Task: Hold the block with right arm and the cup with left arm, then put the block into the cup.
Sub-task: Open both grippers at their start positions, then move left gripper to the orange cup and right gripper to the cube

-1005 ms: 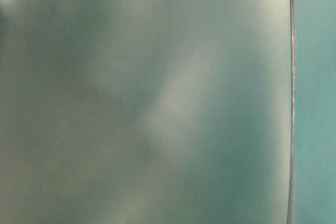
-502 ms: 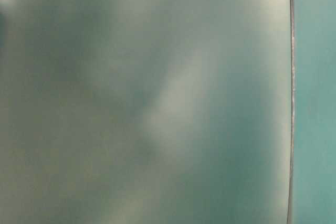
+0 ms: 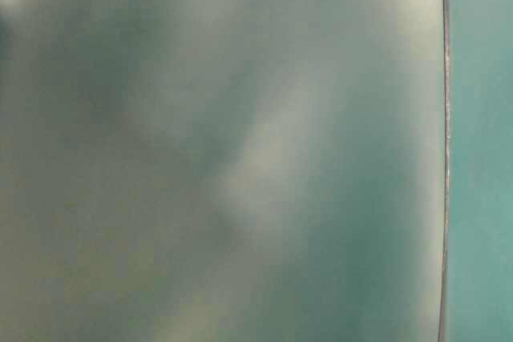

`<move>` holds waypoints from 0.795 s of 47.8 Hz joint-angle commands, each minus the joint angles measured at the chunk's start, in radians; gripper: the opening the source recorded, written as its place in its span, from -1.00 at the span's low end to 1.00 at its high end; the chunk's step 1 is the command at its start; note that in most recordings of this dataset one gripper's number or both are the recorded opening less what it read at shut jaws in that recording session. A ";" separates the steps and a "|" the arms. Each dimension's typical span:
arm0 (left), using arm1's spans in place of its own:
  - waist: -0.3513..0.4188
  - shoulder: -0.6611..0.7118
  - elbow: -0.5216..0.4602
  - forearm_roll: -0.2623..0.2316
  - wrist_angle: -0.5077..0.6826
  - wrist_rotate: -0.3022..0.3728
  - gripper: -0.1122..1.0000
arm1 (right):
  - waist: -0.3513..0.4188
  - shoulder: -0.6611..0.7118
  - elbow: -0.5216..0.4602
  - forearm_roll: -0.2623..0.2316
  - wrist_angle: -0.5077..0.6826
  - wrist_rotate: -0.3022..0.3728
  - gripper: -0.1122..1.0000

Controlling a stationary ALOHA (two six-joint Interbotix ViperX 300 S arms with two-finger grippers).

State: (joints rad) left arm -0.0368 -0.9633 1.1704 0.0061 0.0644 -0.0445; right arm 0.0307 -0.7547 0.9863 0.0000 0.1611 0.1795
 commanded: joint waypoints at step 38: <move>-0.075 0.184 -0.028 0.003 0.083 -0.005 0.64 | 0.080 0.359 -0.279 0.003 0.345 0.486 0.25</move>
State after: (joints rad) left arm -0.0936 -0.8299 1.1704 0.0061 0.1611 -0.0491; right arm 0.1074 -0.4203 0.7547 0.0015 0.4817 0.6151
